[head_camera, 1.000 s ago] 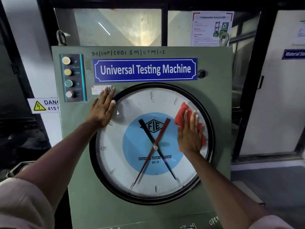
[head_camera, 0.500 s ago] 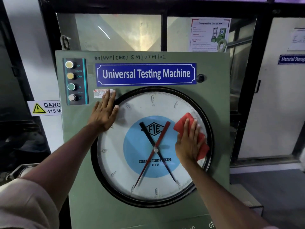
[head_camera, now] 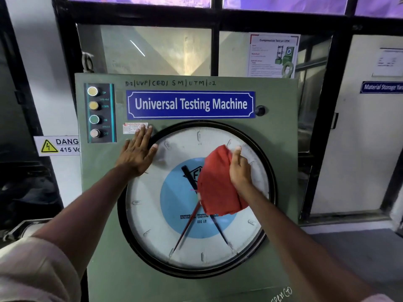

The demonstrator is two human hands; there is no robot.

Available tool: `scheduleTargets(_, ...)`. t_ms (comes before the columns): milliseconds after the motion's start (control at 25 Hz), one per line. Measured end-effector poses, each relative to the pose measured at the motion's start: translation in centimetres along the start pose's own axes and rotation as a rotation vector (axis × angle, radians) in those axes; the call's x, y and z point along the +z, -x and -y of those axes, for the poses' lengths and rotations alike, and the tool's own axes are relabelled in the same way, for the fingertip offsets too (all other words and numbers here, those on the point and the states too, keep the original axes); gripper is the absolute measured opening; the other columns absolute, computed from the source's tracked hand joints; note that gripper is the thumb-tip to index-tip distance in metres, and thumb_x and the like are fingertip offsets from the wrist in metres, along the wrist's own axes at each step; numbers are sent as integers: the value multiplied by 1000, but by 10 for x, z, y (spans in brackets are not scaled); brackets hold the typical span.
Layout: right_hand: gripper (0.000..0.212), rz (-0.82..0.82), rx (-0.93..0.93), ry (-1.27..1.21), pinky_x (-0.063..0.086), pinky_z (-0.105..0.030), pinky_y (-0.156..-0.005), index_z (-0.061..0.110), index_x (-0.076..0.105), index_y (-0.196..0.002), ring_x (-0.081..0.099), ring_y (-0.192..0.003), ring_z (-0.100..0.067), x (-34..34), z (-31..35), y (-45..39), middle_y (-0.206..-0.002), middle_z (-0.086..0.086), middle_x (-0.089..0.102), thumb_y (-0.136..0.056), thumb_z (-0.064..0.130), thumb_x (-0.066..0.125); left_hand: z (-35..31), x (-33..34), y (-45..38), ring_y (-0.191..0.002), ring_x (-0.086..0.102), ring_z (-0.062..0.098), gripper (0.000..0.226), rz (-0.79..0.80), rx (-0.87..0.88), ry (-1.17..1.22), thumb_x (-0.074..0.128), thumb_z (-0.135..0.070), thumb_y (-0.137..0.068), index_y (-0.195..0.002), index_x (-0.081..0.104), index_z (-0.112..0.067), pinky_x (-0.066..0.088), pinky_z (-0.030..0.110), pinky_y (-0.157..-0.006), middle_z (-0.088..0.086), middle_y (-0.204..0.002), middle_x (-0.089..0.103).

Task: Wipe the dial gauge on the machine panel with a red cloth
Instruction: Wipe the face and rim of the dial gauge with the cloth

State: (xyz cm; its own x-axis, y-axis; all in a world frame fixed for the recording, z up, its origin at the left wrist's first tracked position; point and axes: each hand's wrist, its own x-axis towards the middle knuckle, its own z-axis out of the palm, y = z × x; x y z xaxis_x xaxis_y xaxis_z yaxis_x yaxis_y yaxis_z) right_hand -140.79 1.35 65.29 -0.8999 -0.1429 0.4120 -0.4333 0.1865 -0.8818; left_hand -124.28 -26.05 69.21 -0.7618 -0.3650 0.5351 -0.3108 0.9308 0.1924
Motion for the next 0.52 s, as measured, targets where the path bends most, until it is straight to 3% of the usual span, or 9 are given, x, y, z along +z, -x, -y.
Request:
scheduleTargets(80,56,263,-82,156,41,-36,-72,9,65,-79,65,-86,-32,-8,6,2,-82,-18,68,-108,50,41,-3,0,-1,-161,-10,13,71,16,-12,-6,17,-55,-108,-166,-11,-25,0,42,-130,-3,-175,-13)
scheduleTargets(160,54,565,-209,411,36,-35,-63,11,56,-68,57,-69,-24,-21,15,6,-69,-7,58,-102,52,56,-5,0,-1,-161,-10,12,72,23,-24,-9,18,-55,-108,-166,-10,-24,0,42,-131,-4,-175,-12)
scheduleTargets(320,46,969,-180,922,46,-29,-64,11,71,-85,63,-72,-20,-46,31,9,-74,1,66,-85,57,77,-10,0,1,-161,-10,11,74,37,-55,4,18,-57,-107,-166,-11,-23,1,42,-131,-3,-175,-13)
scheduleTargets(440,69,1049,-152,1421,52,-33,-81,6,70,-106,66,-94,-29,-57,37,10,-102,-7,72,-79,69,75,-13,-2,0,-162,-9,13,76,53,-73,3,18,-59,-106,-166,-10,-22,1,44,-131,-2,-175,-13)
scheduleTargets(520,86,1031,-118,1522,53,-37,-94,3,65,-127,65,-108,-30,-60,35,7,-127,-8,69,-79,74,71,-14,-4,0,-162,-9,14,76,66,-74,-1,17,-59,-106,-166,-10,-21,1,45,-131,-1,-175,-13)
